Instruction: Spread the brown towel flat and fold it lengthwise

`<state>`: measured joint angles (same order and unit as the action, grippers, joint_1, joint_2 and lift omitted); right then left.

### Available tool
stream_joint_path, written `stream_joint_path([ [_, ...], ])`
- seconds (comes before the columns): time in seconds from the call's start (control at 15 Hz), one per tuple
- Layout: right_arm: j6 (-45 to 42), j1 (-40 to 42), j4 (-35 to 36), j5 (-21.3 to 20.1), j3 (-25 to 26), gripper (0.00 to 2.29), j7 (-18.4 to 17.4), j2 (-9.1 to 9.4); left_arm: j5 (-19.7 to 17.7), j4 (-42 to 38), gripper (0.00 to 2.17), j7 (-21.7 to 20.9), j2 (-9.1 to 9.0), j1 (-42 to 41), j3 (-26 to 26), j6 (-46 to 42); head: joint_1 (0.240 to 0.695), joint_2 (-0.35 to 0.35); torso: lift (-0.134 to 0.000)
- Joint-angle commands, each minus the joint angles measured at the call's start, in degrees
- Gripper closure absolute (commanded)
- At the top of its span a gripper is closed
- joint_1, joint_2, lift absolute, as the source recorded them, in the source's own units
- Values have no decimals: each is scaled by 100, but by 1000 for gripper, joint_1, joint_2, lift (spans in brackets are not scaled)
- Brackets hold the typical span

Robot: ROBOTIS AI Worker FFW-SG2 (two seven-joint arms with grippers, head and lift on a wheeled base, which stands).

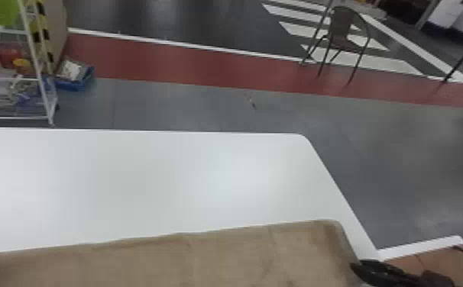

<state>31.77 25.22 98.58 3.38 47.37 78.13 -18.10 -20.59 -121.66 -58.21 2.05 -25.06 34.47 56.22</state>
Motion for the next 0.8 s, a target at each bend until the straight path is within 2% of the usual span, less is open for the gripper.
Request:
stream_joint_path([
  [0.0,-139,0,3,66,176,-2,19,35,-51,-130,1170,-24,-11,-105,113,17,695,-350,-123],
  [0.2,36,-52,144,444,659,49,19,-9,-112,-253,1170,-24,-47,-201,201,-1,695,-350,-123],
  [0.33,265,-175,302,769,993,49,19,26,-130,-279,1170,-6,-73,-201,166,-36,695,-350,-123],
  [0.4,493,-255,460,936,1125,49,19,123,-130,-288,1170,29,-99,-201,113,-141,695,-350,-123],
  [0.47,616,-298,662,1086,1169,49,19,307,-130,-288,1170,82,-117,-201,51,-194,695,-350,-123],
  [0.6,968,-369,961,1306,1099,63,19,589,-130,-341,1170,240,-178,-201,-124,-335,695,-350,-123],
  [0.73,1478,-624,1233,1350,958,66,19,879,-104,-490,1170,547,-220,-201,-415,-528,695,-350,-123],
])
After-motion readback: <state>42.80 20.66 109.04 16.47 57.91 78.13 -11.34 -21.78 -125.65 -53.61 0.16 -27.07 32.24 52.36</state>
